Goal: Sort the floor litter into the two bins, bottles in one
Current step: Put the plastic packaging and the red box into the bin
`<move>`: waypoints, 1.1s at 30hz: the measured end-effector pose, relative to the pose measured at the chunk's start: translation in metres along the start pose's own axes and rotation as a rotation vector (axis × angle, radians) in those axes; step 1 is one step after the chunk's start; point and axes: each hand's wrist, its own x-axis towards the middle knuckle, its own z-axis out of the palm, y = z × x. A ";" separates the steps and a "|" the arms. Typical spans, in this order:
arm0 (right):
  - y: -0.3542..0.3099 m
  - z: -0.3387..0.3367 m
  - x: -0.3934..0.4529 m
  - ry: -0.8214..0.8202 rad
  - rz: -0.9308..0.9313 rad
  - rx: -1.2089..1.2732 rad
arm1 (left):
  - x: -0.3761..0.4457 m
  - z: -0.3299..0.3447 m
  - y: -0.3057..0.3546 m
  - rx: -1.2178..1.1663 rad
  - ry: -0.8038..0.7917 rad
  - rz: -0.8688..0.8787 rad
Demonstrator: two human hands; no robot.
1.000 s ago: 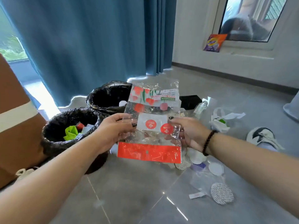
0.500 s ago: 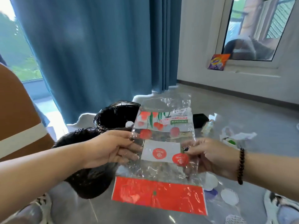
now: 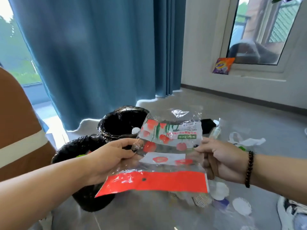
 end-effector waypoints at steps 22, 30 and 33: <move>-0.031 0.008 -0.019 -0.200 -0.102 -0.116 | -0.007 -0.033 0.007 0.143 0.060 -0.240; -0.017 0.006 -0.014 0.144 -0.331 -0.572 | -0.003 -0.008 -0.001 0.300 0.001 0.006; -0.011 0.001 -0.001 0.202 -0.296 -0.361 | 0.003 0.004 -0.003 0.410 0.181 0.144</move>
